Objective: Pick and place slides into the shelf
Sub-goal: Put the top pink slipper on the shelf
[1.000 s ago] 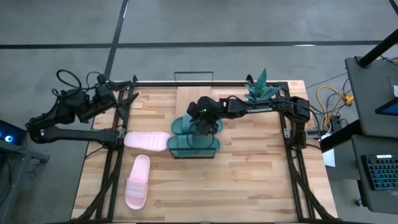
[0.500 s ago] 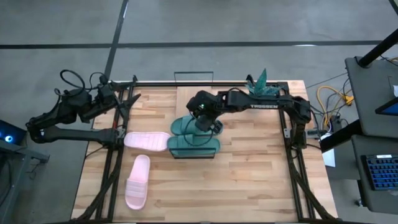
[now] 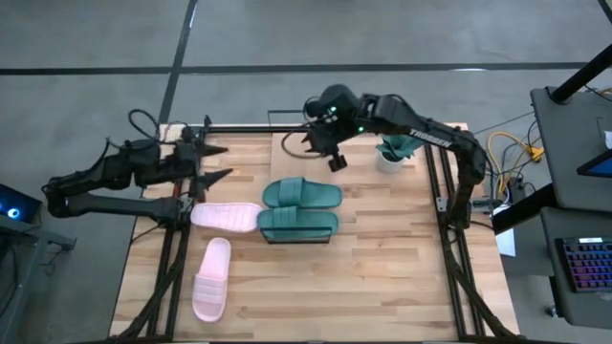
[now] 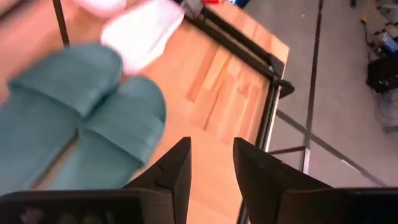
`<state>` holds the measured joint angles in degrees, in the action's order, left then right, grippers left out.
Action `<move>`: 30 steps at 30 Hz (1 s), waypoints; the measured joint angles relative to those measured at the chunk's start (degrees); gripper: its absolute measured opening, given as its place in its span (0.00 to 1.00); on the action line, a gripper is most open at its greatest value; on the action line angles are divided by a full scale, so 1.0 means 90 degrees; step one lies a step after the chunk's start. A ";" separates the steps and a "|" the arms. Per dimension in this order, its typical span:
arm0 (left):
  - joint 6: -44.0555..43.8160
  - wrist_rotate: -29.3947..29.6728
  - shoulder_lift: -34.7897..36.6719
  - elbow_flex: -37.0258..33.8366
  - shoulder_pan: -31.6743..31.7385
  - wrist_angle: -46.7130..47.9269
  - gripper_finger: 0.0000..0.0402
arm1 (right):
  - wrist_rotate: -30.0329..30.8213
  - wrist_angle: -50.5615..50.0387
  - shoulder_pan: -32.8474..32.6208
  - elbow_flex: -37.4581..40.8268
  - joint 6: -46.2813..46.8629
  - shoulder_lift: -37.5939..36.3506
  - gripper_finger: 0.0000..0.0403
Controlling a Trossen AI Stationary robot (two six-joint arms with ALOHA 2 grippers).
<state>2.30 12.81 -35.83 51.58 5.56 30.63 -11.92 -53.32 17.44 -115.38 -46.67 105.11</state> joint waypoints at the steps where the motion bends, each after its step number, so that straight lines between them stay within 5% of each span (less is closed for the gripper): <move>1: 0.0007 -0.0042 -0.0058 -0.0014 -0.0004 0.0110 0.64 | -0.0050 0.0005 0.0049 0.0002 0.0135 -0.0067 0.27; 15: -0.1260 -0.0149 -0.0820 -0.0056 -0.0158 0.3610 0.64 | -0.0013 0.0182 0.0179 0.0730 0.0573 -0.0818 0.27; 22: -0.1509 -0.0162 -0.1472 -0.0056 -0.0160 0.3978 0.64 | -0.0008 0.0369 0.0191 0.1108 0.0641 -0.0820 0.27; 26: -0.1559 -0.0948 -0.1889 -0.0115 -0.0006 0.3979 0.64 | -0.0008 0.0518 0.0191 0.1327 0.0636 -0.0813 0.27; 30: -0.1554 -0.1049 -0.2276 -0.0164 0.0021 0.4243 0.64 | -0.0008 0.0566 0.0192 0.1499 0.0502 -0.0808 0.27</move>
<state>-11.68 3.37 -56.31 50.10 5.75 68.82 -11.99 -48.23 19.17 -101.89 -42.15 97.84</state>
